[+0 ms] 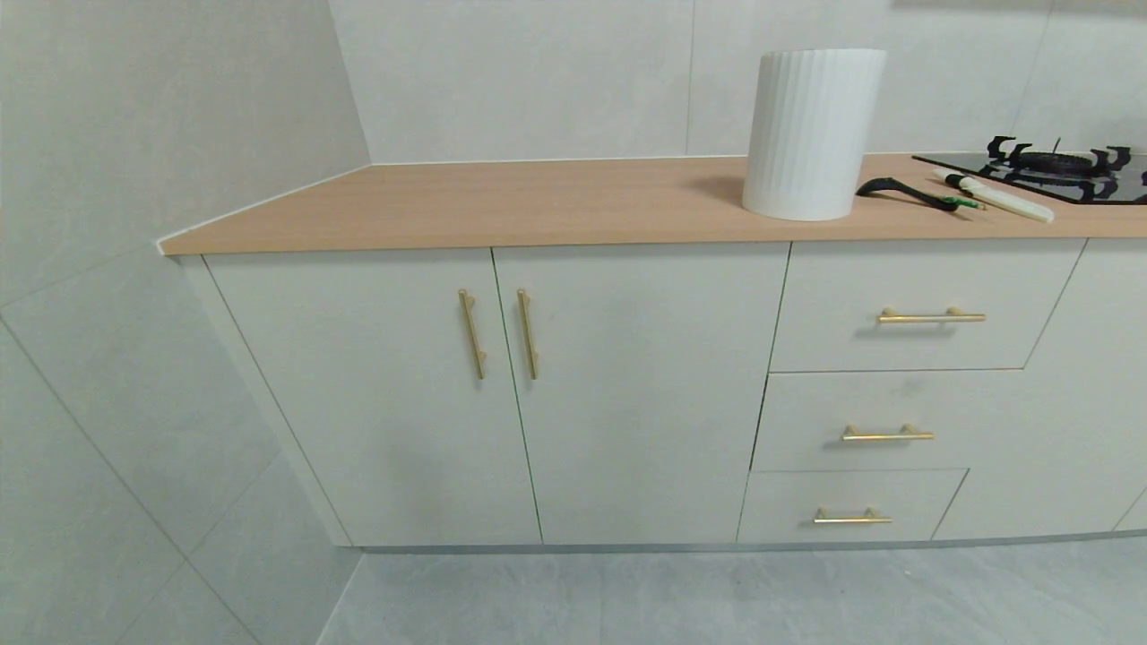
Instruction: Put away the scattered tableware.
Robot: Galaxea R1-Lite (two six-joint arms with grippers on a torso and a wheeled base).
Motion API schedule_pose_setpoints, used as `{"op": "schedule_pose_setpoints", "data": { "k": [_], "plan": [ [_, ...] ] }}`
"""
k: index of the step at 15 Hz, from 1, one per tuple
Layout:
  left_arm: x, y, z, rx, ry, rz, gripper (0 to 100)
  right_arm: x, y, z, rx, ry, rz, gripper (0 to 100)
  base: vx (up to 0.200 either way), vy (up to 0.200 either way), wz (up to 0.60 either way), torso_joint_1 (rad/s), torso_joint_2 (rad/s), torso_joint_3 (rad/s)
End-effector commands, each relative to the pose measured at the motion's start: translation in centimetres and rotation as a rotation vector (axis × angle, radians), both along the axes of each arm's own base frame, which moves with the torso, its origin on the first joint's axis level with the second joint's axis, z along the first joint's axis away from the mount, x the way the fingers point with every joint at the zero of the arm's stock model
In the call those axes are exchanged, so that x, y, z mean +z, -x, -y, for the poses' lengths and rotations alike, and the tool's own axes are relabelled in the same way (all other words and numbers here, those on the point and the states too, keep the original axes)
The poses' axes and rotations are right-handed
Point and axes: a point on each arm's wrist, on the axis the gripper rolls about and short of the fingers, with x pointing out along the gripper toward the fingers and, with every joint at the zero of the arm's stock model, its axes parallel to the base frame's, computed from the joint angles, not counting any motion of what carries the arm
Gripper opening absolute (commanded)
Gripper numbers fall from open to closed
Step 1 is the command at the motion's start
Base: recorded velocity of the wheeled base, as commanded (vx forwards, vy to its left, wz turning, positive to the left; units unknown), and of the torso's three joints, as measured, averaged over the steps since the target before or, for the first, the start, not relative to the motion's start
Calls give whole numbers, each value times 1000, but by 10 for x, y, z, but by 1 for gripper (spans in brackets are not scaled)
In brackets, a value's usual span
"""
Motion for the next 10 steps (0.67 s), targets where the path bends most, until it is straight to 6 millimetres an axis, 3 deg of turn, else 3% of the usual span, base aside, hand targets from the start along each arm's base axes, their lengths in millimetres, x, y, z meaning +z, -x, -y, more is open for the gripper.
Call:
{"op": "schedule_pose_setpoints", "data": {
  "k": [1, 10],
  "plan": [
    [0, 0, 0, 0, 0, -1, 100, 0, 0, 0, 0, 0, -2, 100, 0, -200, 0, 2, 2, -2],
    [0, 0, 0, 1, 0, -1, 100, 0, 0, 0, 0, -3, -2, 100, 0, -200, 0, 3, 2, 4]
  ]
}}
